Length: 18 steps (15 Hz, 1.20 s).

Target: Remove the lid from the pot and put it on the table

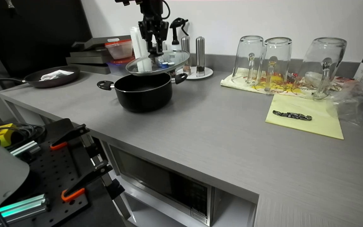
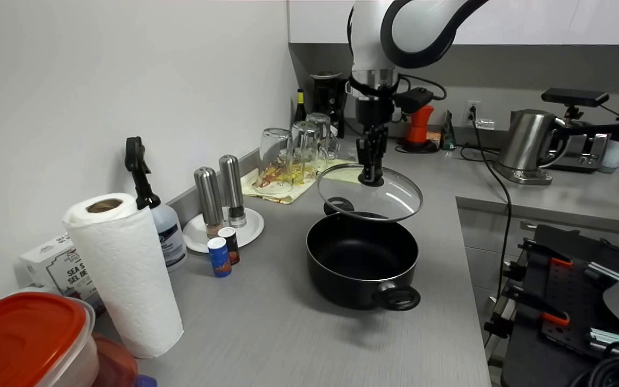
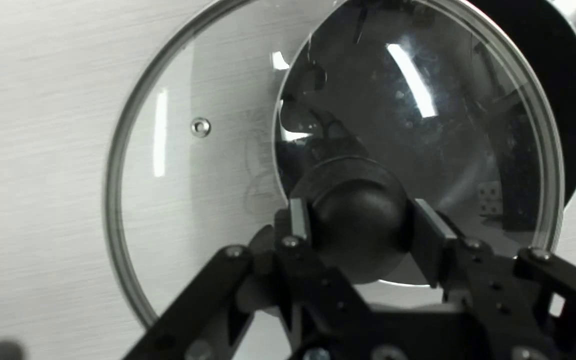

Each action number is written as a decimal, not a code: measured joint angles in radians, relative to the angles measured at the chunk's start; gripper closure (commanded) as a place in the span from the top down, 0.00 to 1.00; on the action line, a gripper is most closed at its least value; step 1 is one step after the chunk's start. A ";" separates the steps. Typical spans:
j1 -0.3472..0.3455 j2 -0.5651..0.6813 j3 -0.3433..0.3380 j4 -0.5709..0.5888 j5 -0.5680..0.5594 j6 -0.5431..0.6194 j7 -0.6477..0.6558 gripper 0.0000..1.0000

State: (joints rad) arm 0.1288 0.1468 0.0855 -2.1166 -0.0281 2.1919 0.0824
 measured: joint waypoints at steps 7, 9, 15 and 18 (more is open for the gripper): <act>-0.134 -0.076 -0.092 -0.068 0.021 0.001 -0.005 0.26; -0.168 -0.068 -0.120 -0.073 0.036 0.002 -0.005 0.26; -0.234 0.046 -0.167 -0.072 0.118 0.088 -0.005 0.26; -0.245 0.135 -0.168 -0.067 0.171 0.183 -0.005 0.26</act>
State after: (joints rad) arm -0.1160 0.2821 -0.0820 -2.1841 0.1430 2.3746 0.0775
